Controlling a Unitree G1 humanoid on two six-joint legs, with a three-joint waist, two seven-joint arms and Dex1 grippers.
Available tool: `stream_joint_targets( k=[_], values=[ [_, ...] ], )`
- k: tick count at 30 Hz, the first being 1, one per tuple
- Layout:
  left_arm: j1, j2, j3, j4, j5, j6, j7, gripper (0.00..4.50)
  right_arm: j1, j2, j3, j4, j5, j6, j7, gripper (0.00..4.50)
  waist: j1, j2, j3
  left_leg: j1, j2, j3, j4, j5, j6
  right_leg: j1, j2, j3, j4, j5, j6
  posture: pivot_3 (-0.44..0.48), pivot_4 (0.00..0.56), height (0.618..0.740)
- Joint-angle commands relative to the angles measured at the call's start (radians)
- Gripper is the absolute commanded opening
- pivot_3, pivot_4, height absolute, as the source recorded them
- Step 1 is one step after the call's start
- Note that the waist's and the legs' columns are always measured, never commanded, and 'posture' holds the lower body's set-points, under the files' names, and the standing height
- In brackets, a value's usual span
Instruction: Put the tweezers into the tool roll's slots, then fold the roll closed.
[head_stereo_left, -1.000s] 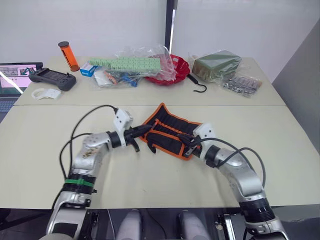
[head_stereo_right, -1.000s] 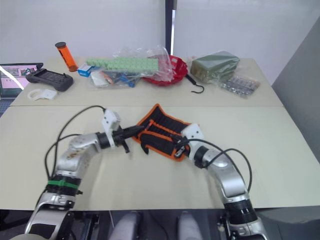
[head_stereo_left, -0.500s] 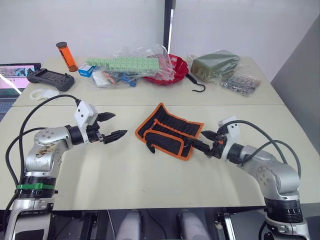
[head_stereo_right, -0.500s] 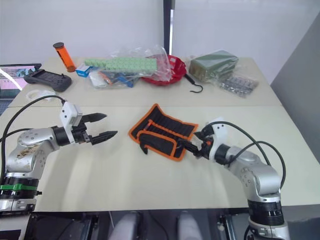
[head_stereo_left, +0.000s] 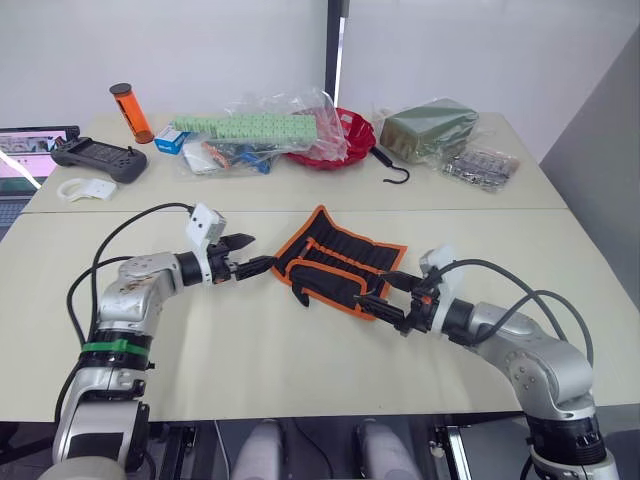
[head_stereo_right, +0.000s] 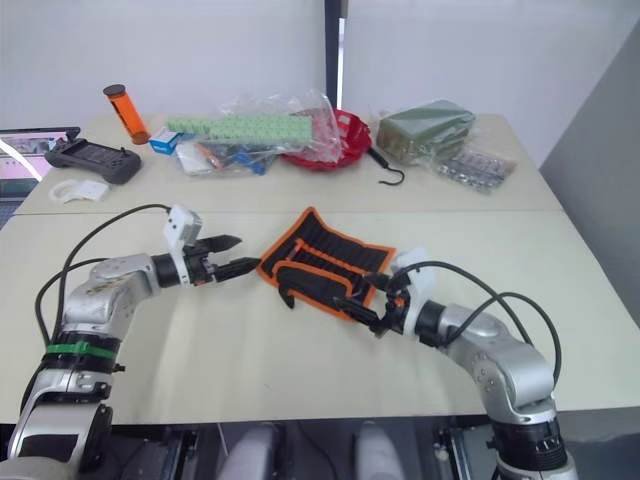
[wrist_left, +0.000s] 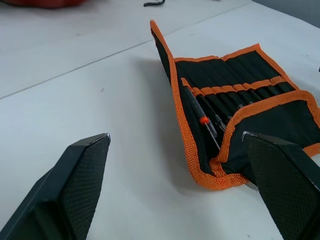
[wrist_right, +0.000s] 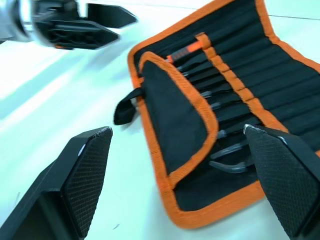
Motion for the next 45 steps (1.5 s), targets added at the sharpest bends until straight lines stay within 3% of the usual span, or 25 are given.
stream_joint_targets(
  k=[1, 7, 13, 18, 24, 30, 37, 45],
  values=[
    [-0.09, -0.031, -0.046, 0.087, 0.042, -0.014, -0.027, 3.94, 0.0, 0.003, -0.004, -0.058, 0.002, -0.032, -0.02, 4.5, 0.002, 0.0, 0.0, 0.0, 0.0, 0.0, 0.0, 0.0, 0.0, 0.0, 0.0, 0.0, 0.0, 0.0, 0.0, 0.0, 0.15, 0.74],
    [-0.15, -0.064, -0.057, 0.181, 0.071, -0.034, -0.045, 2.03, 0.005, 0.011, -0.003, -0.08, 0.005, -0.031, -0.052, 4.5, -0.007, 0.0, 0.0, -0.001, 0.0, 0.0, 0.0, 0.0, 0.0, -0.001, 0.0, 0.0, 0.0, 0.0, 0.0, 0.0, 0.15, 0.74],
    [-0.131, -0.06, -0.055, 0.157, 0.081, 0.023, -0.037, 0.04, -0.013, 0.007, 0.001, -0.081, 0.005, -0.027, -0.076, 4.5, -0.007, 0.0, 0.0, -0.001, 0.0, 0.0, 0.0, 0.0, 0.0, -0.001, 0.0, 0.0, 0.0, 0.0, 0.0, 0.0, 0.15, 0.74],
    [-0.073, -0.035, -0.027, 0.055, 0.075, 0.137, 0.048, 0.04, -0.031, 0.005, 0.015, -0.068, 0.001, -0.032, -0.075, 4.5, -0.01, 0.0, 0.0, -0.001, 0.0, 0.0, 0.0, 0.0, 0.0, -0.001, 0.0, 0.0, 0.0, 0.0, 0.0, 0.0, 0.15, 0.74],
    [0.1, -0.003, 0.11, -0.244, -0.027, 0.418, 0.198, 0.04, -0.047, -0.002, 0.033, -0.048, -0.007, -0.041, -0.061, 4.5, -0.018, 0.0, 0.0, 0.001, 0.001, 0.0, -0.001, -0.001, 0.001, -0.001, 0.0, 0.001, 0.002, 0.0, 0.0, 0.0, 0.15, 0.74],
    [0.287, -0.049, 0.251, -0.576, -0.166, 0.68, 0.355, 0.04, -0.076, -0.008, 0.047, -0.005, -0.016, -0.062, -0.032, 4.5, -0.009, 0.0, 0.0, 0.001, 0.001, 0.0, 0.0, -0.001, 0.002, -0.001, 0.0, 0.001, 0.001, 0.0, 0.0, 0.0, 0.15, 0.74],
    [0.373, -0.135, 0.327, -0.767, -0.267, 0.89, 0.5, 0.04, -0.106, -0.008, 0.063, 0.044, -0.032, -0.093, -0.007, 4.5, 0.001, 0.0, 0.0, 0.001, 0.0, 0.0, 0.001, -0.001, 0.002, 0.0, -0.001, 0.001, 0.001, 0.0, 0.0, 0.0, 0.15, 0.74],
    [0.349, -0.131, 0.354, -0.759, -0.318, 0.935, 0.531, 2.65, -0.114, -0.005, 0.067, 0.058, -0.033, -0.105, 0.008, 4.5, 0.001, 0.0, 0.0, 0.001, 0.0, 0.0, 0.001, -0.001, 0.002, 0.001, -0.001, 0.001, 0.001, 0.0, 0.0, 0.0, 0.15, 0.74]
  ],
)
